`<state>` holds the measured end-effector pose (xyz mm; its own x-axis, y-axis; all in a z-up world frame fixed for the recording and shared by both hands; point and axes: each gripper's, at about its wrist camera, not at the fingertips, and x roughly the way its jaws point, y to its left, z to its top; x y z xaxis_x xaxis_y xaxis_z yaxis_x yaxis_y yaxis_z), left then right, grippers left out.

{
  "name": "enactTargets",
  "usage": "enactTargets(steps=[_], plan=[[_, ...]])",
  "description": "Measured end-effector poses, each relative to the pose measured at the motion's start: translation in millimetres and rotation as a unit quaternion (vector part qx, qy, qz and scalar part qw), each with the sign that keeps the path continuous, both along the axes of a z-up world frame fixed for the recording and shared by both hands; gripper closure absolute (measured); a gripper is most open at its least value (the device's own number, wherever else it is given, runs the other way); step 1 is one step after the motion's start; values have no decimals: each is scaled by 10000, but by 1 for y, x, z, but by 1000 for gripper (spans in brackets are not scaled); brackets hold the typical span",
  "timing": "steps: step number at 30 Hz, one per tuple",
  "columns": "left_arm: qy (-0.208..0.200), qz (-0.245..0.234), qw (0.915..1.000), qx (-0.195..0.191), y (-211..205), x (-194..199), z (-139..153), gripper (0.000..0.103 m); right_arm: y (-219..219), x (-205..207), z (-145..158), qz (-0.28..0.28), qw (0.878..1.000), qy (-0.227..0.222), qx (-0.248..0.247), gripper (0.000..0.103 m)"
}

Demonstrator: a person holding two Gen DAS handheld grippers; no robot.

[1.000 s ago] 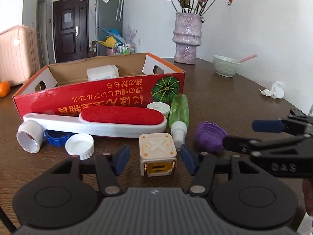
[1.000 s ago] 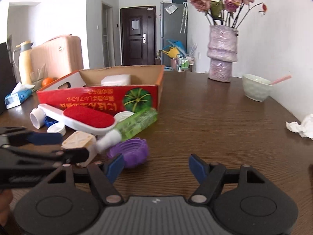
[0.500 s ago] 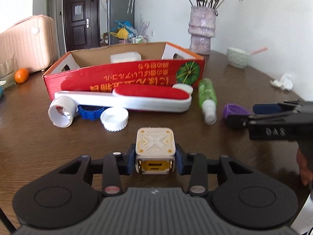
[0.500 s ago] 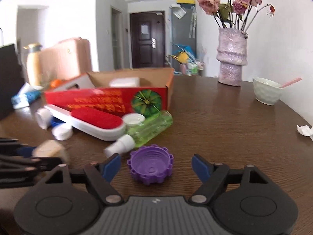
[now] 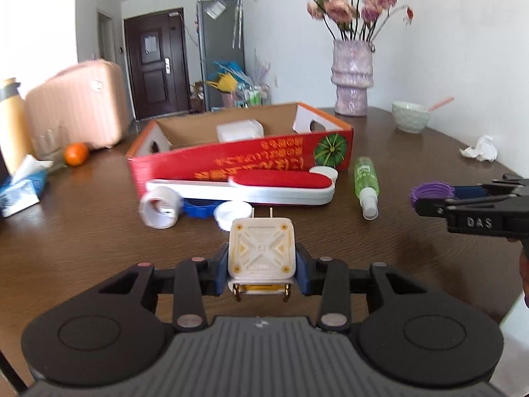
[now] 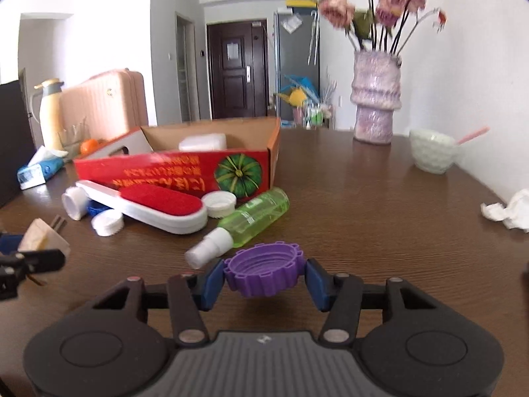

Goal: Organize rigid objects
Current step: 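Grasp the cream cube block with the left gripper while the right grasps the purple cap, then lower the cube and purple cap into the box and open both grippers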

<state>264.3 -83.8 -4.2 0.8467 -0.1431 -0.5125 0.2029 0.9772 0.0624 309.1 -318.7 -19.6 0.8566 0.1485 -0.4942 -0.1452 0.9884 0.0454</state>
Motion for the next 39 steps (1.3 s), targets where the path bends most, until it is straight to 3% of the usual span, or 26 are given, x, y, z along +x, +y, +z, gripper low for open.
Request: enactTargets(steps=[5,13,20,25,31,39], plan=[[-373,268,9989,-54,18,-52,19,64,17,-67,16,-16,9982,-483,-349,51],[-760,651,9948,-195,41,-123,38,64,28,-162,33,189,9943,-1045,-114,51],[-987,791,9911,-420,53,-156,48,64,41,-211,47,561,9881,-1424,-115,50],[-1046,809,9902,-441,57,-152,49,64,53,-215,49,559,9827,-1729,-353,50],[-912,804,9915,-454,64,-135,39,64,55,-202,46,419,9823,-1806,-248,50],[-826,758,9925,-494,76,-77,43,64,57,-148,53,315,9832,-1780,-245,50]])
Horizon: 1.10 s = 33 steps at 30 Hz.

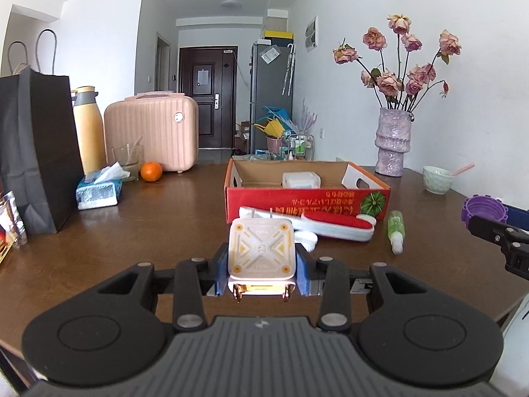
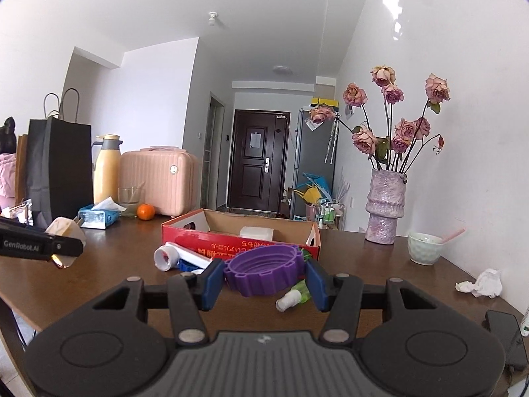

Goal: Organize rigid objects
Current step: 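Lower the cube and purple cap into the box and open both grippers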

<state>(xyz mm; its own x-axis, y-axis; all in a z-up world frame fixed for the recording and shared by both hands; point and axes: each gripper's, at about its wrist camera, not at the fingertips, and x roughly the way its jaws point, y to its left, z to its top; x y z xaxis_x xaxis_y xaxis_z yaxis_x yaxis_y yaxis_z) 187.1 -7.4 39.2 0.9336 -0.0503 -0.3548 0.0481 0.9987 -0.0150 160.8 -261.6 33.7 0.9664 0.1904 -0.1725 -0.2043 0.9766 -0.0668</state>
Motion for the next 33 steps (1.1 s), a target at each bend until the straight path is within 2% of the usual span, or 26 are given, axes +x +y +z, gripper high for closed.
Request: enactTargets(steps=[5,9,13,16,18,21,26,30,33], plan=[[-195,-16,9998,-55,7,55,17,64,7,57,15,118,9999,-53,-34,50],[-79,-252,9993,-267,12,108,28,64,9,109,27,131,9997,-120,-137,50],[27,-341,9986,-408,18,167,38,64,0,168,45,210,9995,28,216,50],[123,-314,9989,-337,19,216,49,64,-7,220,57,213,9986,267,415,50],[166,-472,9982,-330,19,249,53,64,-9,259,62,248,9968,587,478,50],[641,-583,9954,-400,20,308,50,64,-10,324,60,221,9911,1174,584,50],[1283,-602,9898,-111,11,399,27,64,-2,425,42,38,9747,2149,615,50],[1916,-482,9802,160,3,458,-7,64,21,493,12,-230,9592,2817,9,50],[2210,-436,9733,448,-5,480,-31,64,41,525,-6,-340,9460,3195,-427,50]])
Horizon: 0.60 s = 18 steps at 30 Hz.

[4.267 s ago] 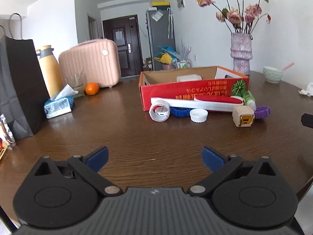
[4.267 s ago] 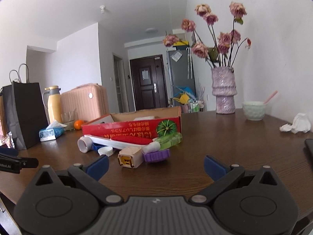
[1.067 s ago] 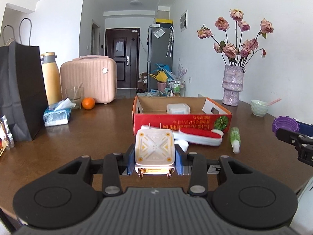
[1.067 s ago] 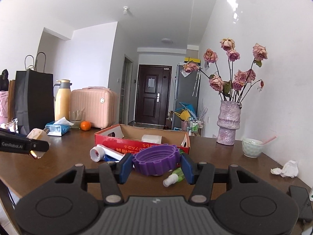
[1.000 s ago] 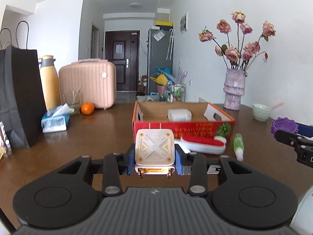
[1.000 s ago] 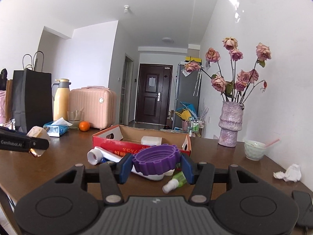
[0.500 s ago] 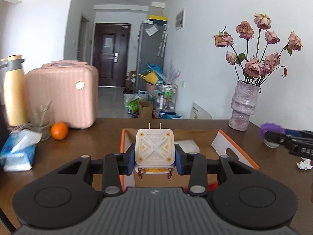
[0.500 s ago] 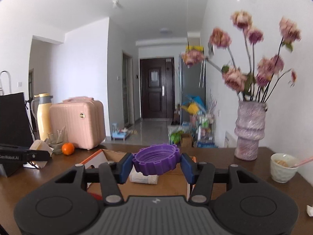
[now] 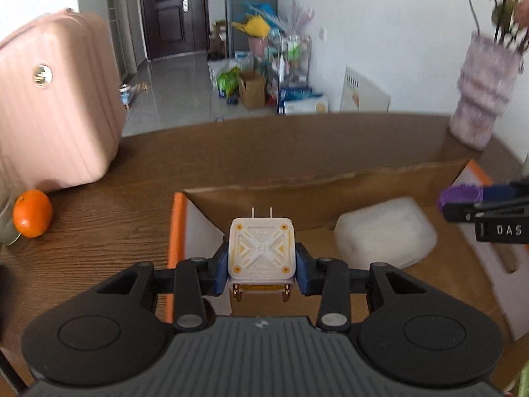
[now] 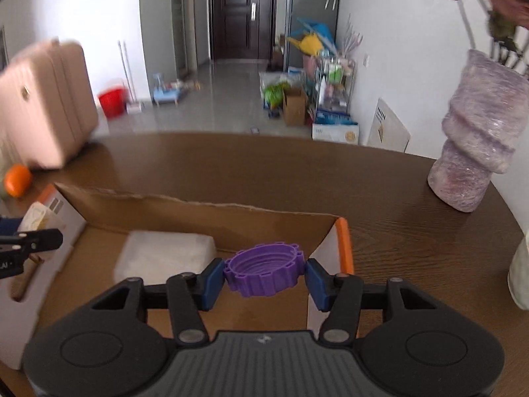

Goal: Organize rigid objects
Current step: 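Lower the cube and purple cap into the box and open both grippers, then withdraw both grippers from the box back over the table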

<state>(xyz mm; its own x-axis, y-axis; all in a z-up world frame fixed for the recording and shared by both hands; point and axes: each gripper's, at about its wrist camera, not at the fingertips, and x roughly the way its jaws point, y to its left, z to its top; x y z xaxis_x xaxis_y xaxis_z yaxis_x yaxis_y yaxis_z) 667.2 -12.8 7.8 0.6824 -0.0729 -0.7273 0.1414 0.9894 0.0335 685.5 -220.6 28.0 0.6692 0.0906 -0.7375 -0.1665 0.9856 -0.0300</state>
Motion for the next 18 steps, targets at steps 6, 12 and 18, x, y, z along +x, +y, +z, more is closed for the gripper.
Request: enactTargets(steps=[6,12,18], plan=[[-93,-22,10000,16,-4,1,4,59,26,15,-16,-3,9978,87,-654,35],[-91,59,9999,-121,8,-27,38,50,21,-11,4,37,9987,60,-508,30],[-395,157,9990,-159,23,-83,84,43,5,-58,50,15,9993,-114,-364,20]])
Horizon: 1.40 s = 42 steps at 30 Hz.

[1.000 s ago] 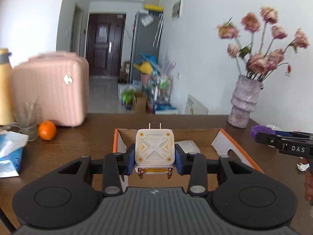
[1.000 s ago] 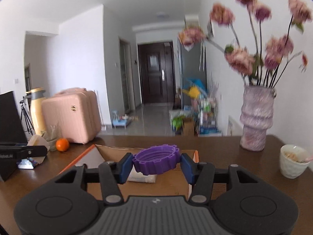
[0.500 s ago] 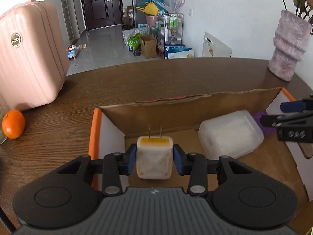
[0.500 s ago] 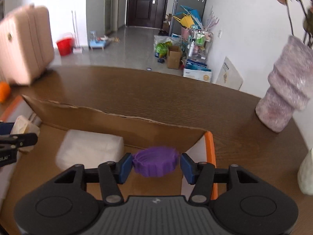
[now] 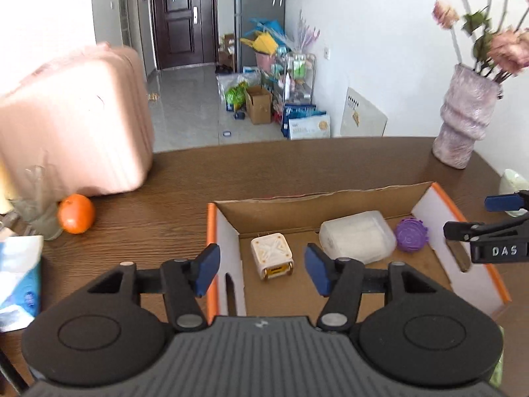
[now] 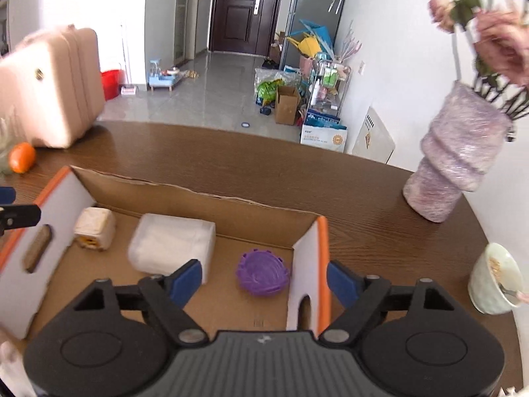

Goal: Organize rigid objects
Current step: 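Withdraw both grippers from the box back over the table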

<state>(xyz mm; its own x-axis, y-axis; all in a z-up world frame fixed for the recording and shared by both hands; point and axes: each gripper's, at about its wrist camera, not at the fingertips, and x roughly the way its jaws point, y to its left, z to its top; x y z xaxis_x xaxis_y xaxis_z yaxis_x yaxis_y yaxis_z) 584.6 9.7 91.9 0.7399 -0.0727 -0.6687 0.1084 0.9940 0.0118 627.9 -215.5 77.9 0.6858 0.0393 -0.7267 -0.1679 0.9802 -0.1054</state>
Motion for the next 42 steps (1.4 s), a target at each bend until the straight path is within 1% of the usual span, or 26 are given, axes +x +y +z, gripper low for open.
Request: enactTargets(steps=[3,8,10,11,12,14,16,18,19,21,22,24,26,27,28,29,31,33,34,36,37,38,40,42], plan=[[-278,-18,9996,88,-1,-30,26,34,-9,-25,22,17,9999,-160,44,20],[-723,41,9973,123,-4,-80,66,29,-21,-71,65,93,9985,-525,144,17],[-944,113,9955,34,-4,-103,74,26,-30,-94,79,113,9968,-728,313,16],[-1057,163,9943,-10,-3,-114,75,26,-35,-107,85,98,9948,-881,507,13],[-1175,239,9928,-24,-2,-126,77,26,-41,-122,88,100,9915,-1051,762,11],[-1424,316,9893,75,-2,-152,78,24,-51,-152,86,154,9840,-1294,1219,11],[-1730,345,9843,86,2,-180,80,20,-55,-179,81,154,9806,-1432,1328,11],[-1964,352,9798,150,4,-207,78,20,-57,-206,76,122,9792,-1610,1229,11],[-2098,385,9768,195,5,-223,75,20,-58,-220,74,111,9774,-1745,1190,11],[-2330,290,9717,267,5,-256,64,17,-57,-250,69,151,9738,-2023,1023,10],[-2380,286,9705,251,6,-272,58,17,-57,-267,66,173,9707,-2187,985,9],[-2467,199,9688,110,7,-302,45,14,-59,-302,58,151,9640,-2447,1028,3],[-2586,105,9659,55,7,-331,32,11,-60,-334,49,247,9587,-2598,1128,3],[-2644,-10,9643,118,6,-345,25,4,-60,-347,44,295,9568,-2645,1171,2],[-2691,-152,9628,186,6,-359,17,3,-59,-359,37,329,9552,-2684,1206,0],[-2696,-182,9626,202,6,-371,9,3,-59,-370,29,341,9543,-2697,1244,0],[-2623,-53,9649,94,12,-395,-8,2,-57,-393,12,260,9544,-2722,1200,0],[-2566,73,9665,-66,23,-418,-28,1,-58,-414,-9,184,9513,-2756,1368,0],[-2538,93,9672,-79,26,-427,-37,0,-59,-421,-19,162,9526,-2659,1472,0],[-2388,-158,9709,-35,33,-437,-56,0,-60,-432,-40,160,9579,-2353,1639,0],[-2258,-246,9738,93,34,-438,-64,0,-59,-437,-50,42,9604,-2236,1664,0],[-2134,-164,9766,204,34,-438,-70,0,-57,-442,-57,-101,9632,-2174,1580,0],[-1871,-95,9819,269,37,-437,-79,0,-52,-450,-66,-222,9671,-2168,1313,0],[-1838,-99,9826,264,40,-442,-85,0,-49,-456,-71,-358,9682,-2146,1234,0]])
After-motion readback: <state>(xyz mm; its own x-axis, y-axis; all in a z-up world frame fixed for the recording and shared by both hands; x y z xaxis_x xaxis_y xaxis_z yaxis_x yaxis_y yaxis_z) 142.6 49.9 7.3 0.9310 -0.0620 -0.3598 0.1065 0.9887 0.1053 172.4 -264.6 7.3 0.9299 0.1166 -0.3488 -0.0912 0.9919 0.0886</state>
